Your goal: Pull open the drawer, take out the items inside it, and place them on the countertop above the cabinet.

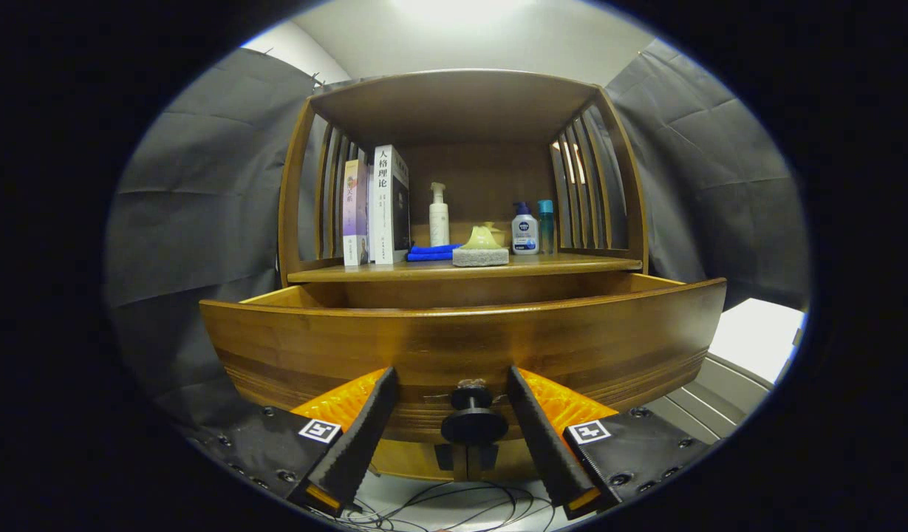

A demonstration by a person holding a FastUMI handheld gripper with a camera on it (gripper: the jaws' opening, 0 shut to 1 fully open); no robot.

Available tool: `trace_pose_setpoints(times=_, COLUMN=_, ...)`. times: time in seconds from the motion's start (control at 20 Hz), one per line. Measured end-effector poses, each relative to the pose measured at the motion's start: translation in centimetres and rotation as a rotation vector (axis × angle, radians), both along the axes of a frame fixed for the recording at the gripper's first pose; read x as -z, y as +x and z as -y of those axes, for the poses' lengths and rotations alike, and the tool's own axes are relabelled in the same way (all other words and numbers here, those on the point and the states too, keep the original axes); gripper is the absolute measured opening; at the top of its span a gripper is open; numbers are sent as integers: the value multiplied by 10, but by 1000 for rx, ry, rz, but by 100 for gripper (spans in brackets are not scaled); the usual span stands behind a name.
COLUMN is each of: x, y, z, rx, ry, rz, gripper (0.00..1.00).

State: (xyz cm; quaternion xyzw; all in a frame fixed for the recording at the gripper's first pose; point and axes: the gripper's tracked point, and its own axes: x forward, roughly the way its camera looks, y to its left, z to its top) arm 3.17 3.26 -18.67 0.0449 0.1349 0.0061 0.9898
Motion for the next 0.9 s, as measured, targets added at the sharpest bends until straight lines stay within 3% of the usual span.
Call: trace_pose_setpoints(times=0.9, x=11, y=76, z=2, rx=-35, ry=-8, rz=-25, gripper=96)
